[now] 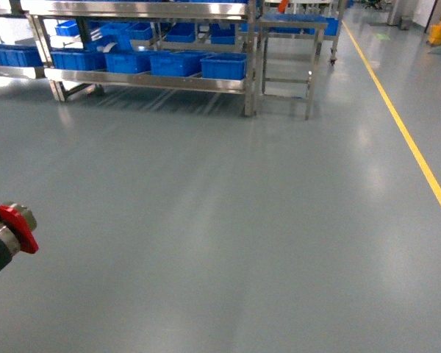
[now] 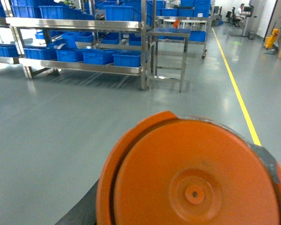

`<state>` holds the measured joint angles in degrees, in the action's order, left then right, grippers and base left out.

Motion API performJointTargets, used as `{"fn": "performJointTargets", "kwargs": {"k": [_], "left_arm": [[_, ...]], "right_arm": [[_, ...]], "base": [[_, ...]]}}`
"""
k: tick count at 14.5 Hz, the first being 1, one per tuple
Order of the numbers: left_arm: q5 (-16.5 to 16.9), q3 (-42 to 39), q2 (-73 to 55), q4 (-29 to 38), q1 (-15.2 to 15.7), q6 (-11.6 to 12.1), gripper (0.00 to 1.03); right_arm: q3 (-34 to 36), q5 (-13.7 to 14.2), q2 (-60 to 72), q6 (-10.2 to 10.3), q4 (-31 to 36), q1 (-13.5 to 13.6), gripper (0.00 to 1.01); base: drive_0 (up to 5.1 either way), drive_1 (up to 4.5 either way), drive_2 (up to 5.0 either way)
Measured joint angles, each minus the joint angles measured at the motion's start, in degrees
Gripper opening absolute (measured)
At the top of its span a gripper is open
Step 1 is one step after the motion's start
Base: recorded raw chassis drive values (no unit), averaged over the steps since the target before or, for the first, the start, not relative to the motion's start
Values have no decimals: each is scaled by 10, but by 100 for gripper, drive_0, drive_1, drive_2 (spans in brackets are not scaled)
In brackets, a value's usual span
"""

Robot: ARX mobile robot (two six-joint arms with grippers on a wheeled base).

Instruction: Sort blue parts and orange caps into right shelf containers

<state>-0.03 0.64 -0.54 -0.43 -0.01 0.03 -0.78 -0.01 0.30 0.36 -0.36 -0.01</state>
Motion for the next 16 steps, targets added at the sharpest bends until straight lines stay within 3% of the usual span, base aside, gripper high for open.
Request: {"fn": "performJointTargets", "kwargs": {"k": [9, 16], "left_arm": [[0, 0, 0, 0, 0, 0, 42], [0, 0, 0, 1, 0, 0, 42]], "right_arm": [[0, 0, 0, 0, 0, 0, 46], [0, 0, 0, 0, 0, 0, 46]], "base": [[-147, -147, -147], [-5, 423, -432]]}}
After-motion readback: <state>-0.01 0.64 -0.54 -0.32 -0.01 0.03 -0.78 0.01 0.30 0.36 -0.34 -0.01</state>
